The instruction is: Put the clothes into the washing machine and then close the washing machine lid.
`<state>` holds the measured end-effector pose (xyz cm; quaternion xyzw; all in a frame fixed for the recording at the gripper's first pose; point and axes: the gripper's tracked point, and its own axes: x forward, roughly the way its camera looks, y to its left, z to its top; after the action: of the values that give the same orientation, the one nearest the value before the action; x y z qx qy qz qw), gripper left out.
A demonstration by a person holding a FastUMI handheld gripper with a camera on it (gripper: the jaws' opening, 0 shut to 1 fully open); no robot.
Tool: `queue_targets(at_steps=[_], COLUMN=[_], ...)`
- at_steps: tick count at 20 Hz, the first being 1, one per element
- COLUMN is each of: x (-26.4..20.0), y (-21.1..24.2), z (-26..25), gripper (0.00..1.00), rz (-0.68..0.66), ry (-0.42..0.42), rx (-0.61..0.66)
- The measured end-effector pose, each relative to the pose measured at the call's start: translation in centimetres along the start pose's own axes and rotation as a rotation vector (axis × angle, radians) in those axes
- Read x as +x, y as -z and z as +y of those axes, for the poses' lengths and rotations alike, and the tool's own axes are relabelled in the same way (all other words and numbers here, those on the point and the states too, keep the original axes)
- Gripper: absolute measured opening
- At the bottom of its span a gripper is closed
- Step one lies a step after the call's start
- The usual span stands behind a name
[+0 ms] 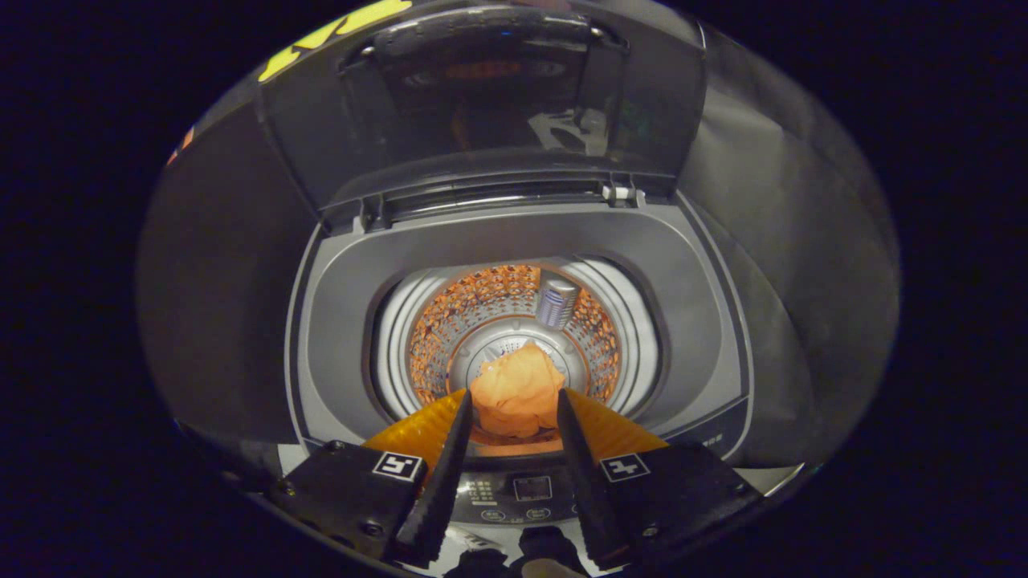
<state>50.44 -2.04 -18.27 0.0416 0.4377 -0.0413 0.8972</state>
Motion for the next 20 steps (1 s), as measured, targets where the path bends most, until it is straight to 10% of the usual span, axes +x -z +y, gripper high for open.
queue_targets(at_steps=[12, 20], x=[-14.2, -24.1], y=[-0.5, -9.8], z=[2.0, 0.8], gripper=[0.67, 0.69], rz=[-0.275, -0.489], ry=[0.002, 0.02], rx=[-0.029, -0.025])
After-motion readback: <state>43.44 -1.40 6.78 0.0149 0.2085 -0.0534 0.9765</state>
